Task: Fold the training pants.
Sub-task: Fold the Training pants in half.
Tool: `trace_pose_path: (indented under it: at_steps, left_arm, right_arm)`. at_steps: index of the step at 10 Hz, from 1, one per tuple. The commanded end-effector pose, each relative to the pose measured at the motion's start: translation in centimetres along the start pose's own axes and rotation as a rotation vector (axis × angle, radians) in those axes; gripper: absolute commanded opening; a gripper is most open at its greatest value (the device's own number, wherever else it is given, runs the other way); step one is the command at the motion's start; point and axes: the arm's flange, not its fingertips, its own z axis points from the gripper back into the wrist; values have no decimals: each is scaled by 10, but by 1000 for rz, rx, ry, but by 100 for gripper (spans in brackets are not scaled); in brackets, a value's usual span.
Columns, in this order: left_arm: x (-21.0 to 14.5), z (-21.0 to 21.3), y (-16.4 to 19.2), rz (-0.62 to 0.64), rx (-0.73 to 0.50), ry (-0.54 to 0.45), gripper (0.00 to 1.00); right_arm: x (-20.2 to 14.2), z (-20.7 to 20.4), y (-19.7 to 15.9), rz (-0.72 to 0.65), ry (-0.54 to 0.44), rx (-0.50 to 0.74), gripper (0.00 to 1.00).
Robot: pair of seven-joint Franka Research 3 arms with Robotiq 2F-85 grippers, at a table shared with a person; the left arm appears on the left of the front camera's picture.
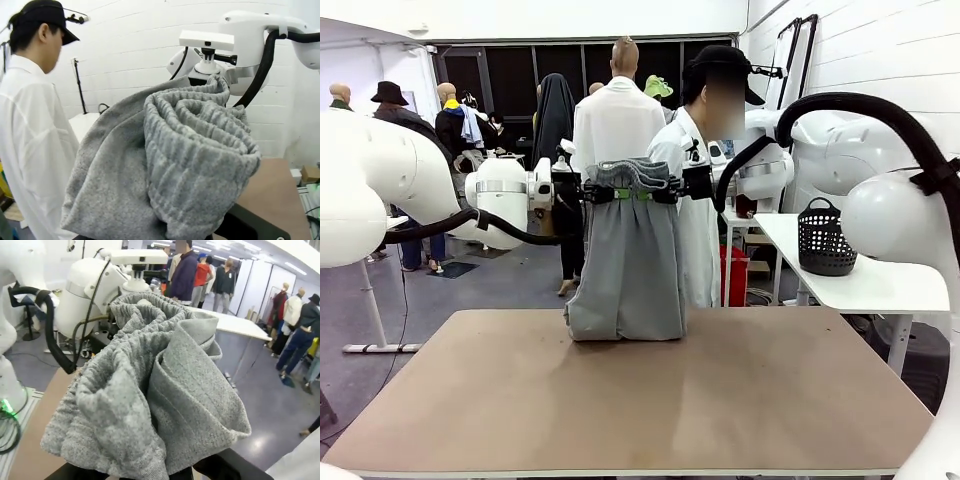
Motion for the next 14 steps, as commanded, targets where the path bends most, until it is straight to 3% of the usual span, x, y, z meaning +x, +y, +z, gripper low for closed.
trace_pose_path:
  at_steps: [1, 5, 8, 10, 11, 14]
  left_arm:
    - [-4, 15, -29, 77, -53, -9, 0]
    - [-42, 36, -72, 229, -165, 28, 0]
    - [-80, 51, -98, 330, -194, -13, 0]
    - [-95, 52, -104, 354, -173, -29, 0]
    - [-100, 41, -100, 324, -196, 29, 0]
    - [-100, 41, -100, 324, -196, 29, 0]
  right_arm:
    - [-5, 9, 36, -100, -15, 48, 0]
    - [-58, 5, 67, -332, -36, 141, 0]
    - [-102, -3, 93, -494, -32, 203, 0]
    - [-108, -10, 99, -511, -30, 205, 0]
    - [-109, -12, 95, -474, -27, 224, 0]
    - [-109, -12, 95, -474, -27, 224, 0]
